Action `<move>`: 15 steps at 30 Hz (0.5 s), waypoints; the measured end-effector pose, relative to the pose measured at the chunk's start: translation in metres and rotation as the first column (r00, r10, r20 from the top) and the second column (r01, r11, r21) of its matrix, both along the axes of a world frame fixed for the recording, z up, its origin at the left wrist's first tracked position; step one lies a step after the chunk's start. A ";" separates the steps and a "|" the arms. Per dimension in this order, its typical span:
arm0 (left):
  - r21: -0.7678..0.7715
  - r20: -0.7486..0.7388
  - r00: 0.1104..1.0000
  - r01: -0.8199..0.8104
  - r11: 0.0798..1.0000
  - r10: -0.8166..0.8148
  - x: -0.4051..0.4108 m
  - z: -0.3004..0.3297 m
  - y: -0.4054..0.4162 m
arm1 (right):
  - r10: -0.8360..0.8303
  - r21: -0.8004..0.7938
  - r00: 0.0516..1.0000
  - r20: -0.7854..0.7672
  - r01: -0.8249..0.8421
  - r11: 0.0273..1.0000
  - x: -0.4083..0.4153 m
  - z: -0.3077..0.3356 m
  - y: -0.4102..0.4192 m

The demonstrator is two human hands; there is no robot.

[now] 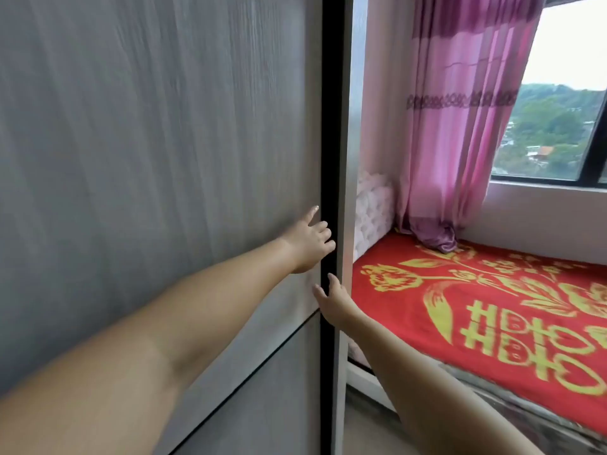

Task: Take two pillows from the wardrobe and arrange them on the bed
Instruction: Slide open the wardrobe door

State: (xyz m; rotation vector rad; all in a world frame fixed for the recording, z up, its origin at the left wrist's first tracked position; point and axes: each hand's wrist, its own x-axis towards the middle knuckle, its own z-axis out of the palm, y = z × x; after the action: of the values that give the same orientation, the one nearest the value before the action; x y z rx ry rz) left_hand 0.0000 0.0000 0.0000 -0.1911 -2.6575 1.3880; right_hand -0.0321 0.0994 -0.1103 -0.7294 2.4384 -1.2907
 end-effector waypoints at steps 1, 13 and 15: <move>-0.058 0.018 0.999 -0.037 0.998 0.038 -0.007 0.001 -0.001 | 0.006 -0.020 0.999 0.037 -0.005 1.000 -0.004 -0.005 -0.008; -0.118 -0.001 0.996 -0.090 0.989 0.091 -0.049 -0.012 0.000 | -0.063 -0.204 0.986 0.154 0.094 0.974 -0.055 -0.042 -0.041; -0.129 -0.017 0.996 -0.094 0.987 0.092 -0.047 -0.013 0.004 | -0.087 -0.206 0.987 0.135 0.114 0.972 -0.051 -0.044 -0.042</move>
State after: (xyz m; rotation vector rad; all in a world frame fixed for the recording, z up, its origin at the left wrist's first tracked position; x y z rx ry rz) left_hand -0.0466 0.0035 -0.0133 -0.0736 -2.5996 1.5872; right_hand -0.0826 0.0578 -0.1541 -0.5623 2.2863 -1.6055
